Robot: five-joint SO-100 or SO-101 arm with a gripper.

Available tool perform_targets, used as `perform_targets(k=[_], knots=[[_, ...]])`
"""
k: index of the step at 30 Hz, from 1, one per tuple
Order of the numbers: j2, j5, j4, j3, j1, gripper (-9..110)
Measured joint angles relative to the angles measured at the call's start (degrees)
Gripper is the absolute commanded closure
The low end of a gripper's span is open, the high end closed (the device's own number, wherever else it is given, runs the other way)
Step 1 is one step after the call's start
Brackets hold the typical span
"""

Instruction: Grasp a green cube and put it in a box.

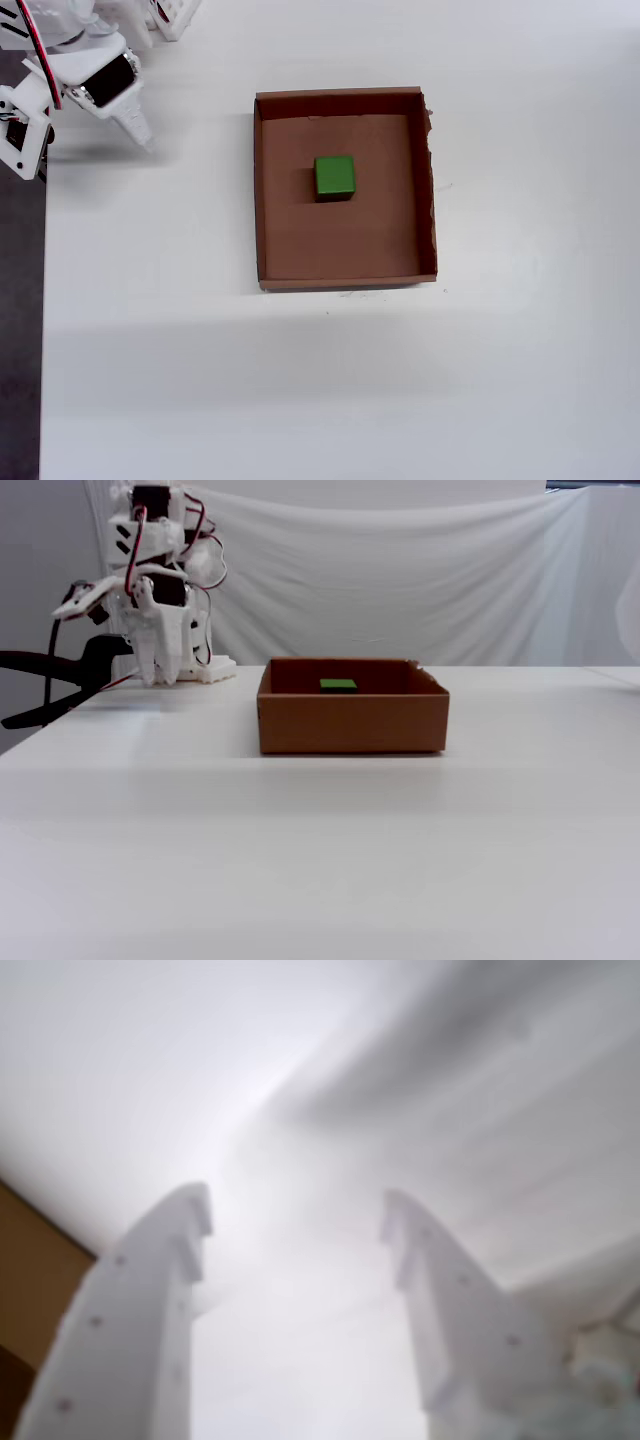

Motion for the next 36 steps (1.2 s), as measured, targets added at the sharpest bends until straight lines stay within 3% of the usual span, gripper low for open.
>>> perform_targets(k=[13,36], knots=[[15.91,0.00,7.12,5.71,2.02,80],[16.96,0.00,8.70,5.71,2.02,80]])
